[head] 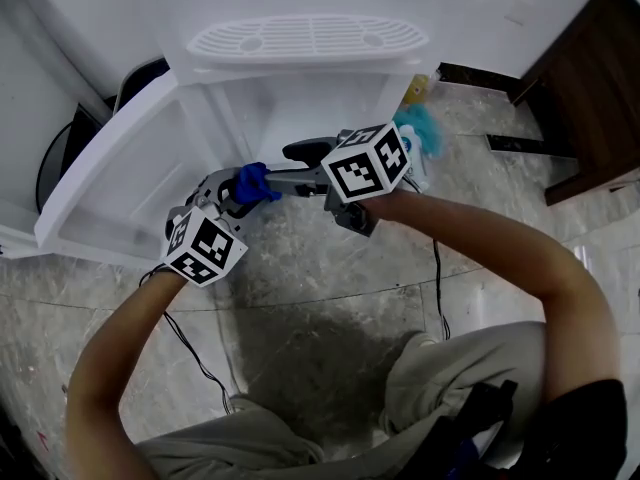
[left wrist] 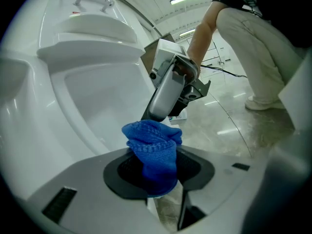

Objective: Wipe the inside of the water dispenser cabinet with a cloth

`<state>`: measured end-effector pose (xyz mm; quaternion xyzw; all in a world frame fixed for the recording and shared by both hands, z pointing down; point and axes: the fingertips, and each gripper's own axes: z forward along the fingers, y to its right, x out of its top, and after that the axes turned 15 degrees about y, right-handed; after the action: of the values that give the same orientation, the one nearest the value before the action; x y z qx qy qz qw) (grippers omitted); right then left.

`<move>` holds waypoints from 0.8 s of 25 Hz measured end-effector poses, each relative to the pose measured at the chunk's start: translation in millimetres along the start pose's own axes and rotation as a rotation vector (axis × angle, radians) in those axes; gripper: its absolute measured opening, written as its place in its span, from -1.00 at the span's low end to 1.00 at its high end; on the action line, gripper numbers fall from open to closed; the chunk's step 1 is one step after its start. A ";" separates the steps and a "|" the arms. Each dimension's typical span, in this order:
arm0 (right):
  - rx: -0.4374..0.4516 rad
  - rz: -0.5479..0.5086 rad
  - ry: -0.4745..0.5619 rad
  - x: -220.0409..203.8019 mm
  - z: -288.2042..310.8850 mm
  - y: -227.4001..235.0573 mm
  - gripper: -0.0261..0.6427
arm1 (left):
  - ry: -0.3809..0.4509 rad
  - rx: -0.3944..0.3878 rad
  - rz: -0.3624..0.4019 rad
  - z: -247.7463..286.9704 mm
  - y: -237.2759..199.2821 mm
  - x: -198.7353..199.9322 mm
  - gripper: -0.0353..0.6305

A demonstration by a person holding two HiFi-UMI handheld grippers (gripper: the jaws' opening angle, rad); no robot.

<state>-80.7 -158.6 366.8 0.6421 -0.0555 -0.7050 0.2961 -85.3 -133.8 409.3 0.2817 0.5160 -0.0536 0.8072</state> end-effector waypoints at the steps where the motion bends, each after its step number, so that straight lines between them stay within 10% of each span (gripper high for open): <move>1: 0.006 0.024 0.010 1.3 0.5 -2.2 -0.08 | -0.005 -0.001 0.004 -0.6 0.1 -1.6 -0.46; 20: 0.096 0.083 -0.179 -37.9 7.6 -22.6 -0.22 | 0.050 -0.111 0.212 13.3 30.0 25.4 -0.46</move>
<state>-95.6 -123.9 390.8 0.5871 -0.1421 -0.7432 0.2879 -51.6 -110.4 403.4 0.2907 0.5055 0.0677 0.8096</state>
